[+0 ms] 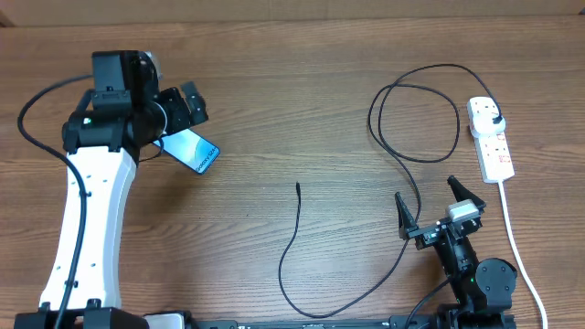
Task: Plug charger to phone and switch on socket
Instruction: 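Raise the left arm and move the left gripper over the phone, then lower the open left gripper down onto the Galaxy phone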
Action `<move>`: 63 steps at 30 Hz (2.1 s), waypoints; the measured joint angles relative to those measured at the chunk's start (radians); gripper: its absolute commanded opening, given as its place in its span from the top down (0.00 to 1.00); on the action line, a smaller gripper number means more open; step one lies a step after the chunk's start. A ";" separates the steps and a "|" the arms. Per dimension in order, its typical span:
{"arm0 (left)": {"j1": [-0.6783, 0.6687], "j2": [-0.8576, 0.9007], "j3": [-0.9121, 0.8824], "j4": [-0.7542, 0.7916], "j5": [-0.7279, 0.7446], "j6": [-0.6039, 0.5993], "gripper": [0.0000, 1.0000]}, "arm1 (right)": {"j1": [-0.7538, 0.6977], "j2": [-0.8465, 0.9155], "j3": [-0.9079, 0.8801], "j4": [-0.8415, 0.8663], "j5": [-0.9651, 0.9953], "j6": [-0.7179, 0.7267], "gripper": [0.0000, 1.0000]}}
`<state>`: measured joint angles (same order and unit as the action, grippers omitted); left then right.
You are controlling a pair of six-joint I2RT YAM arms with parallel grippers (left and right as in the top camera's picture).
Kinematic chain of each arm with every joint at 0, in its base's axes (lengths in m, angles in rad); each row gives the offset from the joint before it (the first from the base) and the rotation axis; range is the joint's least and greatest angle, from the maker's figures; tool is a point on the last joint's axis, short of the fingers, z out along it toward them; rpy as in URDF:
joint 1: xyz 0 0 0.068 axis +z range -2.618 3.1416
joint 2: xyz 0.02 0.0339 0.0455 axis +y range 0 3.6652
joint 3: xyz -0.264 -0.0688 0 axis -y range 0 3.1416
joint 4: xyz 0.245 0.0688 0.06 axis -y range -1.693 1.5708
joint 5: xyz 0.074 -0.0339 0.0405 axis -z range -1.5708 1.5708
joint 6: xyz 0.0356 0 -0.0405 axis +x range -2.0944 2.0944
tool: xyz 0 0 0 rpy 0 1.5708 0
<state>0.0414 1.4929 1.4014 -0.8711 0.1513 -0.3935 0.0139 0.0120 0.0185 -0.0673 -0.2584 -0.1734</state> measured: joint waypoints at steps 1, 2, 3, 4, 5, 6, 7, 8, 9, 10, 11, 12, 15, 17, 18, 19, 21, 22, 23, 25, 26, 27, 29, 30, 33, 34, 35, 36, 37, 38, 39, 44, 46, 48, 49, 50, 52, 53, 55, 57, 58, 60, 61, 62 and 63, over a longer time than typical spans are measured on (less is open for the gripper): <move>0.000 0.006 0.000 -0.014 -0.029 -0.058 0.00 | 0.000 0.000 0.000 0.000 0.000 0.000 0.00; 0.000 0.014 0.008 -0.036 -0.048 -0.094 0.00 | 0.000 0.000 0.000 0.000 0.000 0.000 0.00; 0.000 0.019 0.016 -0.047 -0.058 -0.117 0.00 | 0.000 0.000 0.000 0.000 0.000 0.001 0.00; 0.000 0.033 0.038 -0.071 -0.074 -0.148 0.00 | 0.000 0.000 0.000 -0.001 0.000 0.000 0.00; 0.000 0.047 0.062 -0.095 -0.086 -0.169 0.00 | 0.000 0.000 0.000 0.000 0.000 0.000 0.00; 0.000 0.063 0.087 -0.121 -0.098 -0.189 0.00 | 0.000 0.000 0.000 -0.001 0.000 0.000 0.00; 0.000 0.086 0.126 -0.158 -0.115 -0.212 0.00 | 0.000 0.000 0.000 0.000 0.000 0.001 0.00; 0.000 0.113 0.167 -0.196 -0.132 -0.236 0.00 | 0.000 0.000 0.000 -0.001 0.000 0.000 0.00; 0.000 0.138 0.206 -0.229 -0.147 -0.257 0.00 | 0.000 0.000 0.000 0.000 0.000 0.000 0.00; 0.000 0.164 0.243 -0.256 -0.162 -0.278 0.00 | 0.000 0.000 0.000 -0.001 0.000 0.000 0.00; 0.000 0.190 0.283 -0.291 -0.175 -0.298 0.00 | 0.000 0.000 0.000 0.000 -0.001 0.001 0.00; 0.000 0.221 0.327 -0.325 -0.190 -0.324 0.00 | 0.000 0.000 0.000 0.000 0.000 0.001 0.00; 0.000 0.304 0.430 -0.402 -0.214 -0.385 0.00 | 0.000 0.000 0.000 0.000 0.000 0.001 0.00; 0.000 0.352 0.479 -0.446 -0.223 -0.417 0.00 | 0.000 0.000 0.000 -0.001 0.000 0.000 0.00; 0.000 0.376 0.492 -0.454 -0.226 -0.427 0.00 | 0.000 0.000 0.000 0.000 0.000 0.000 0.00; 0.000 0.397 0.500 -0.460 -0.229 -0.438 0.00 | 0.000 0.000 0.000 0.000 0.000 0.000 0.00; 0.000 0.439 0.504 -0.468 -0.232 -0.447 0.00 | 0.000 0.000 0.000 -0.001 0.000 0.001 0.00; 0.000 0.463 0.504 -0.470 -0.234 -0.450 0.00 | 0.000 0.000 0.000 0.000 0.000 0.000 0.00; 0.000 0.484 0.504 -0.470 -0.234 -0.454 0.00 | 0.000 0.000 0.000 0.000 0.000 0.000 0.00; 0.000 0.523 0.504 -0.471 -0.234 -0.460 0.00 | 0.000 0.000 0.000 -0.001 0.000 0.000 0.00; 0.000 0.542 0.504 -0.475 -0.234 -0.465 0.00 | 0.000 0.000 0.000 -0.001 0.000 0.000 0.00; 0.000 0.560 0.504 -0.479 -0.233 -0.466 0.00 | 0.000 0.000 0.000 0.000 0.000 0.001 0.00; 0.000 0.591 0.504 -0.487 -0.231 -0.469 0.00 | 0.000 0.000 0.000 0.000 0.000 0.000 0.00; 0.000 0.603 0.504 -0.489 -0.231 -0.469 0.00 | 0.000 0.000 0.000 0.000 0.000 0.001 0.00; 0.000 0.628 0.504 -0.490 -0.231 -0.469 0.00 | 0.000 0.000 0.000 0.000 0.000 0.000 0.00; 0.000 0.631 0.504 -0.490 -0.231 -0.469 0.00 | 0.000 0.000 0.000 0.000 0.000 0.000 0.00; 0.000 0.634 0.504 -0.489 -0.231 -0.469 0.00 | 0.000 0.000 0.000 0.000 0.000 0.000 0.00; 0.000 0.636 0.504 -0.486 -0.231 -0.469 0.00 | 0.000 0.000 0.000 0.000 0.000 0.001 0.00; 0.000 0.636 0.504 -0.483 -0.231 -0.469 0.00 | 0.000 0.000 0.000 0.000 0.000 0.000 0.00; 0.000 0.636 0.504 -0.478 -0.231 -0.469 0.00 | 0.000 0.000 0.000 0.000 0.000 0.000 0.00; 0.000 0.636 0.504 -0.475 -0.231 -0.469 0.00 | 0.000 0.000 0.000 0.000 0.000 0.000 0.00; 0.000 0.636 0.504 -0.475 -0.231 -0.469 0.00 | 0.000 0.000 0.000 0.000 0.000 0.000 0.00; 0.000 0.636 0.504 -0.472 -0.231 -0.469 0.00 | 0.000 0.000 0.000 0.000 0.000 0.000 0.00; 0.000 0.636 0.504 -0.468 -0.231 -0.469 0.00 | 0.000 0.000 0.000 0.000 0.000 0.000 0.00; 0.000 0.636 0.504 -0.468 -0.231 -0.469 0.00 | 0.000 0.000 0.000 0.000 0.000 0.000 0.00; 0.000 0.636 0.504 -0.468 -0.231 -0.469 0.00 | 0.000 0.000 0.000 0.000 0.000 0.001 0.00; 0.000 0.636 0.504 -0.468 -0.231 -0.469 0.00 | 0.000 0.000 0.000 0.000 0.000 0.001 0.00; 0.000 0.636 0.504 -0.468 -0.231 -0.469 0.00 | 0.000 0.000 0.000 -0.001 0.000 0.000 0.00; 0.000 0.636 0.504 -0.468 -0.231 -0.469 0.00 | 0.000 0.000 0.000 0.000 0.000 0.000 0.00; 0.000 0.636 0.504 -0.468 -0.231 -0.469 0.00 | 0.000 0.000 0.000 0.000 0.000 0.001 0.00; 0.000 0.636 0.504 -0.468 -0.231 -0.469 0.00 | 0.000 0.000 0.000 -0.001 0.000 0.000 0.00; 0.000 0.636 0.504 -0.468 -0.231 -0.469 0.00 | 0.000 0.000 0.000 0.000 0.000 0.000 0.00; 0.000 0.636 0.504 -0.467 -0.231 -0.469 0.00 | 0.000 0.000 0.000 0.000 0.000 0.001 0.00; 0.000 0.636 0.504 -0.464 -0.231 -0.469 0.00 | 0.000 0.000 0.000 0.000 0.000 0.001 0.00; 0.000 0.636 0.504 -0.461 -0.231 -0.469 0.00 | 0.000 0.000 0.000 -0.001 -0.001 0.000 0.00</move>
<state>0.0414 2.1284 1.9049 -1.3319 -0.0799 -0.8623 0.0139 0.0120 0.0185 -0.0681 -0.2592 -0.1734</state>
